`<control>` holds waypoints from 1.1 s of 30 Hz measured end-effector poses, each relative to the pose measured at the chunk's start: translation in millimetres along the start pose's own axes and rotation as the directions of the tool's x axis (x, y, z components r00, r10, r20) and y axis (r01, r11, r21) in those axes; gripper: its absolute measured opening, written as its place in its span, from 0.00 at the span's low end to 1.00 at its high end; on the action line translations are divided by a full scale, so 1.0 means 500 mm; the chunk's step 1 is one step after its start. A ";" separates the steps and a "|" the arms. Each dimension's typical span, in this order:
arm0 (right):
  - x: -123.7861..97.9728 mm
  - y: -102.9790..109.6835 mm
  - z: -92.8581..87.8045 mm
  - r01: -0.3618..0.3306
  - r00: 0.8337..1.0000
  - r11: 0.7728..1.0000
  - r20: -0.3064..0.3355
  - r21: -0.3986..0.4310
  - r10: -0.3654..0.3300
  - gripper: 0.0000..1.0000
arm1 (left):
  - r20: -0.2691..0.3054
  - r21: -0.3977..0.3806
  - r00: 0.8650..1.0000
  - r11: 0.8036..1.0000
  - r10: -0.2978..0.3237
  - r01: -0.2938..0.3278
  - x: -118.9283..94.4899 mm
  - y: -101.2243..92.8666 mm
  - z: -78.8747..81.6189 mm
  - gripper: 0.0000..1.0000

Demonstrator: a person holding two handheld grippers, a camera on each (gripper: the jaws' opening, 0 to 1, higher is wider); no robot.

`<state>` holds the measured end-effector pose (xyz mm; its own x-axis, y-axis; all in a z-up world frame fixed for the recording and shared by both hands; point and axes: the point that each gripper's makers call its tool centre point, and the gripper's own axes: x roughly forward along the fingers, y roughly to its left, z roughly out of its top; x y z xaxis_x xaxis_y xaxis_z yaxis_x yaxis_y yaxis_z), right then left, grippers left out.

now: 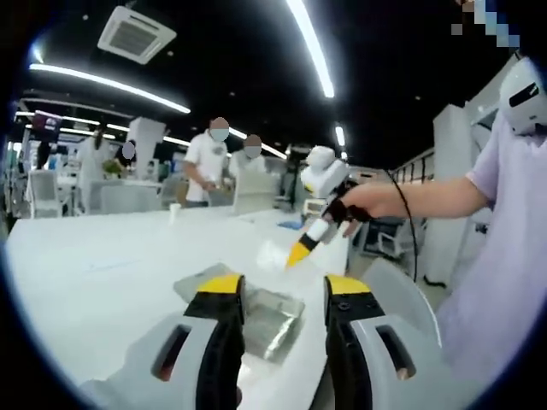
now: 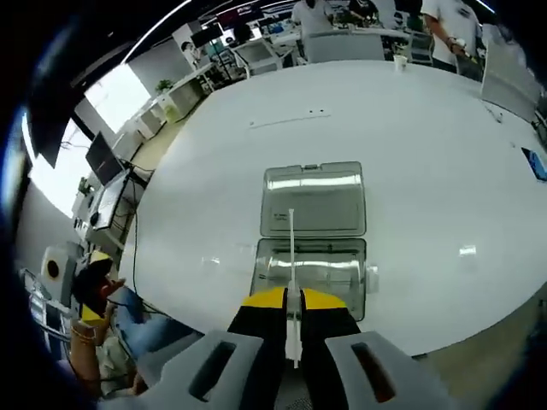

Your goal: Insert the divider into the dual guide fixture by aligning both edges with the guide slots and pushing it downward to the bottom, including one-sided entry, uneven engagement, binding, and posture correction.

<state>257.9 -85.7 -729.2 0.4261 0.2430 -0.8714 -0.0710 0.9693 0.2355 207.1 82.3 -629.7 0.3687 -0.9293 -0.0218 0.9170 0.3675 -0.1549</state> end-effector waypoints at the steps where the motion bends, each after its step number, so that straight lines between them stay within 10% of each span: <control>1: 0.008 -0.004 -0.001 0.007 1.000 1.000 -0.009 0.008 -0.007 0.00 | -0.001 0.004 1.000 1.000 0.000 0.000 0.000 0.001 0.000 0.35; 23: 0.105 -0.055 -0.026 0.105 0.984 0.994 -0.144 0.014 -0.102 0.00 | -0.030 -0.002 1.000 1.000 0.004 -0.004 -0.001 0.023 -0.010 0.36; 33: 0.125 -0.064 -0.033 0.118 0.978 0.993 -0.177 0.014 -0.114 0.00 | -0.141 -0.029 0.989 0.999 0.040 -0.044 -0.015 0.038 -0.049 0.38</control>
<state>271.8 -100.8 -798.3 0.2647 0.1338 -0.9550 -0.0076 0.9906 0.1367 218.0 95.3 -656.4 0.3800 -0.9099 -0.1665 0.8950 0.4071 -0.1821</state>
